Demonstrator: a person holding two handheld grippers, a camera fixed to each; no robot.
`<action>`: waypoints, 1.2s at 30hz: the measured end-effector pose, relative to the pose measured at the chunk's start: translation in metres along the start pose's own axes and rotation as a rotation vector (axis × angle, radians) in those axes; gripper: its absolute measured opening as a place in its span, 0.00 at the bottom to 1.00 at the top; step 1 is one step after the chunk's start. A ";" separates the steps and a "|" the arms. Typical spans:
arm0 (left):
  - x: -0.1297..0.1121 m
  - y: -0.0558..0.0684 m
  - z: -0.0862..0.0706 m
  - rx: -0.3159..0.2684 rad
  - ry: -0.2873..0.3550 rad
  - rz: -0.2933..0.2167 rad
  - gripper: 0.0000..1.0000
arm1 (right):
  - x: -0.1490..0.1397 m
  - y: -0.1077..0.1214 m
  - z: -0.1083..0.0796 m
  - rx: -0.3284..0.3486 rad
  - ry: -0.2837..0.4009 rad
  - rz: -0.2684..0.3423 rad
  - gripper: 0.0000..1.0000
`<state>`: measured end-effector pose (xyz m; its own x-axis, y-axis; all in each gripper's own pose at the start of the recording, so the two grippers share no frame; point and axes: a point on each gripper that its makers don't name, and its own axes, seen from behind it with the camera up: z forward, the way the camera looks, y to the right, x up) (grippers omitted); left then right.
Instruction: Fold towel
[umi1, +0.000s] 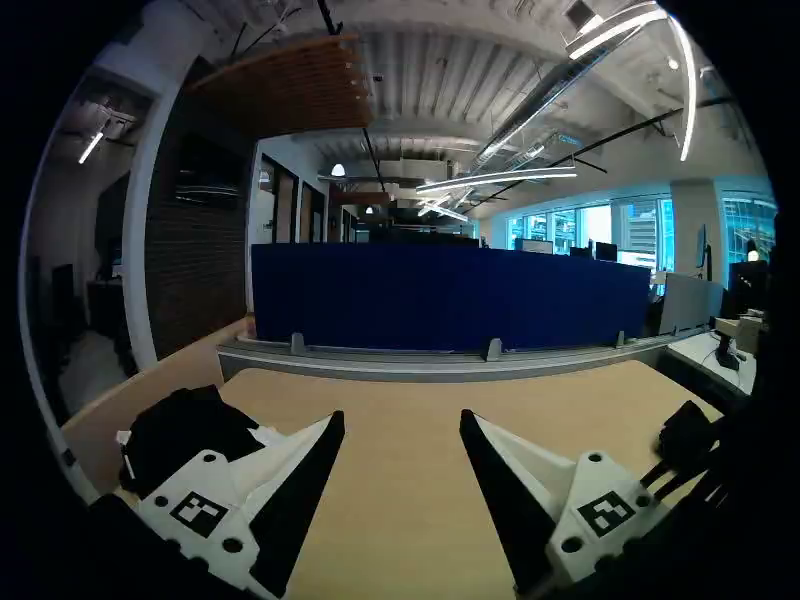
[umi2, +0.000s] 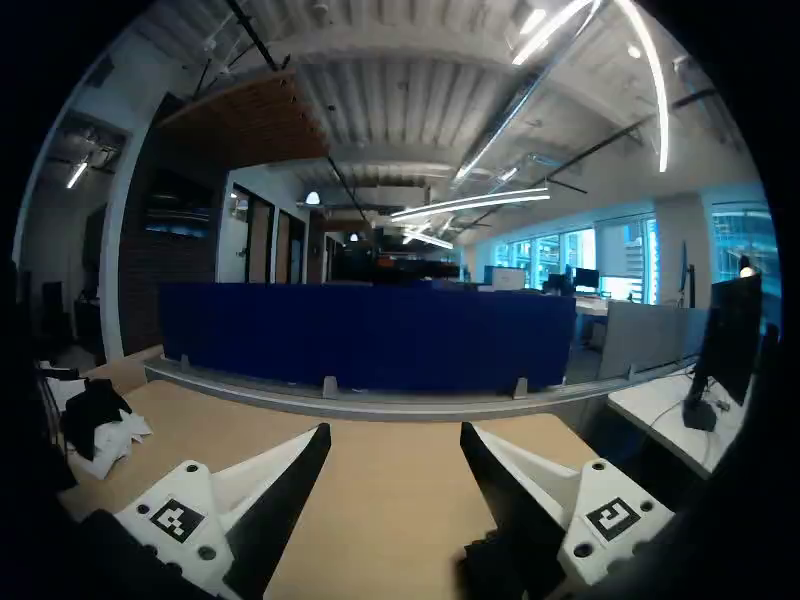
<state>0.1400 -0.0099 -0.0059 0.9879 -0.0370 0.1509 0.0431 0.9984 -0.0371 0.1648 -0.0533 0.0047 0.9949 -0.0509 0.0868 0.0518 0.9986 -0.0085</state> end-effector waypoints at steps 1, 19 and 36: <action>-0.003 0.000 0.001 -0.001 -0.001 0.003 0.85 | -0.001 -0.001 0.000 0.000 0.001 0.002 1.00; -0.069 0.001 0.016 -0.014 0.043 0.077 0.85 | -0.041 -0.017 0.005 0.019 -0.014 -0.035 1.00; -0.120 -0.009 0.036 0.012 0.090 0.033 0.85 | -0.062 -0.014 0.014 0.005 -0.038 0.009 1.00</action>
<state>0.0161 -0.0129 0.0115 0.9982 -0.0078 0.0603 0.0095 0.9995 -0.0288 0.1017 -0.0641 0.0136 0.9913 -0.0419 0.1249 0.0428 0.9991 -0.0046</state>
